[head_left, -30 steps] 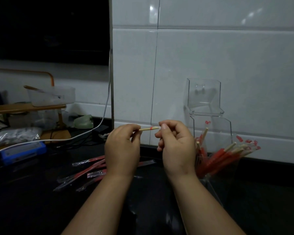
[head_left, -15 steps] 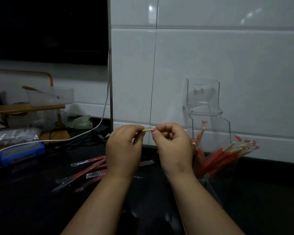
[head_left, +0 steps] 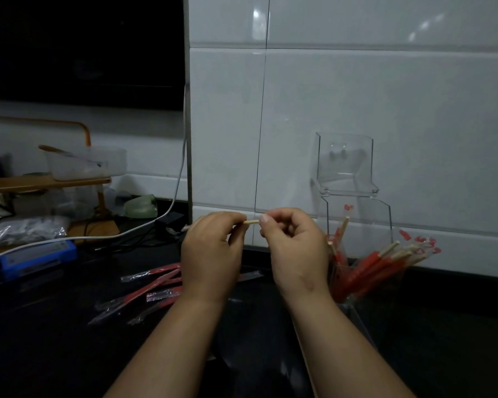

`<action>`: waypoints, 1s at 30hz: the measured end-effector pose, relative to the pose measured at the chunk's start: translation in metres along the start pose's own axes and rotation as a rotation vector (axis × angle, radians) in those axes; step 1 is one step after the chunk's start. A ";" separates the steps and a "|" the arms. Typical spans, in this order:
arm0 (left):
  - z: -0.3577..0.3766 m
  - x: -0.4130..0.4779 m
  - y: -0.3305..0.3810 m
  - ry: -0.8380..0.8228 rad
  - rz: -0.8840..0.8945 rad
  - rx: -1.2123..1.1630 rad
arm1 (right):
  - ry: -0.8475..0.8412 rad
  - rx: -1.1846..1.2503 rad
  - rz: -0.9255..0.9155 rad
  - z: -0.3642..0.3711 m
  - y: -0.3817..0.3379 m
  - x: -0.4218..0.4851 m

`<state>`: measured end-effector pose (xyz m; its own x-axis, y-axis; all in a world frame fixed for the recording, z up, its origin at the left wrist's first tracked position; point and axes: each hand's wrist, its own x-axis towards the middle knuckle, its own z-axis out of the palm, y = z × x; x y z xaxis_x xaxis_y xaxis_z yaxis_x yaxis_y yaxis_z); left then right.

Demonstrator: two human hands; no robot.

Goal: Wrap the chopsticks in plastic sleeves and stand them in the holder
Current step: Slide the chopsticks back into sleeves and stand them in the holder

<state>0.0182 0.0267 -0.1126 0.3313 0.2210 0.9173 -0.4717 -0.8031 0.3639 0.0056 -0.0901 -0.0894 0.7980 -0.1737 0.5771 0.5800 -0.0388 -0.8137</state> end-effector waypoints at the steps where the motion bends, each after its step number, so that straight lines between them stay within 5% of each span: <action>1: 0.000 0.000 0.000 0.000 0.001 0.001 | 0.000 0.008 0.005 0.000 0.000 -0.001; 13: 0.002 0.000 -0.001 -0.045 -0.045 0.041 | 0.031 -0.085 -0.072 0.001 0.003 -0.001; 23: 0.002 0.001 -0.002 -0.204 -0.292 0.052 | 0.187 0.081 -0.086 0.000 -0.001 -0.001; 26: 0.001 0.000 0.001 -0.205 -0.254 0.037 | 0.154 0.128 -0.105 -0.002 -0.004 -0.001; 30: -0.001 0.001 0.005 -0.175 -0.148 -0.022 | 0.035 -0.094 -0.134 0.000 -0.003 -0.001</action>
<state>0.0155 0.0234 -0.1100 0.5342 0.2349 0.8121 -0.4243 -0.7563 0.4979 0.0031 -0.0898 -0.0872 0.7074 -0.1946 0.6795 0.6617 -0.1557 -0.7334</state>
